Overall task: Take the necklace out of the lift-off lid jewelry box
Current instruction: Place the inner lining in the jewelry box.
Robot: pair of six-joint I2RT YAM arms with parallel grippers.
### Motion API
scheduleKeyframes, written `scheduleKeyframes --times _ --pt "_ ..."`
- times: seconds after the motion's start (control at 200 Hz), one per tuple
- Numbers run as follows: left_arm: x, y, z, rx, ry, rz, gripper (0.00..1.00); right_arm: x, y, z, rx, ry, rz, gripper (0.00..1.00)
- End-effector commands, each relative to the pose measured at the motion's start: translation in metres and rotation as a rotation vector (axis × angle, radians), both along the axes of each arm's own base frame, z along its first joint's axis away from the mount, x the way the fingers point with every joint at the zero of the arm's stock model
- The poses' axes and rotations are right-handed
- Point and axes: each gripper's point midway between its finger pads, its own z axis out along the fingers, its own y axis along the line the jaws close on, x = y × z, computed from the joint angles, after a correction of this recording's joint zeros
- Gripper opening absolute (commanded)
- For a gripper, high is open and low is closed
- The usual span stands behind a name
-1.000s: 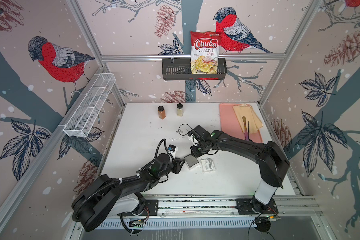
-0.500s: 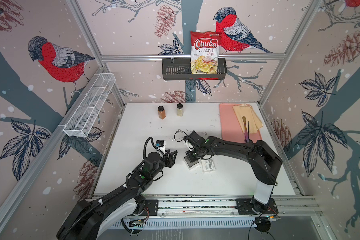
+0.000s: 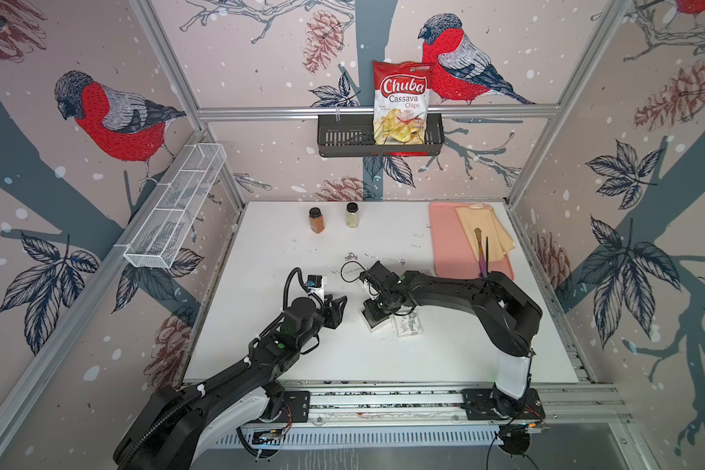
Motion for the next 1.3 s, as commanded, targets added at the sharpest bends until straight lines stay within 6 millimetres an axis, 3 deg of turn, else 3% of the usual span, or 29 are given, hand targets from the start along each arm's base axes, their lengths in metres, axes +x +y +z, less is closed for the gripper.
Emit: scheduleKeyframes --times 0.0,0.205,0.605,0.805,0.926,1.151,1.296 --pt "0.002 0.002 0.0 0.006 -0.007 0.014 0.56 0.0 -0.009 0.008 -0.02 -0.03 0.01 0.18" --pt "0.004 -0.002 0.0 0.002 -0.004 0.001 0.56 0.005 -0.002 0.031 0.052 -0.067 0.015 0.18" --pt "0.005 -0.001 0.003 0.012 -0.015 0.006 0.56 0.01 0.016 0.014 0.081 -0.04 0.017 0.14" --pt "0.008 -0.003 0.003 0.016 -0.013 0.001 0.55 0.004 0.015 -0.007 -0.002 -0.022 0.051 0.14" --pt "0.008 -0.004 0.002 0.018 -0.01 -0.002 0.55 0.007 0.01 0.006 0.0 -0.055 0.05 0.14" --pt "0.009 -0.001 0.004 0.009 -0.024 0.018 0.55 0.034 -0.011 0.047 0.002 -0.167 -0.029 0.15" --pt "0.009 0.0 0.003 0.013 -0.023 0.018 0.55 0.041 -0.021 0.045 -0.042 -0.174 -0.062 0.14"
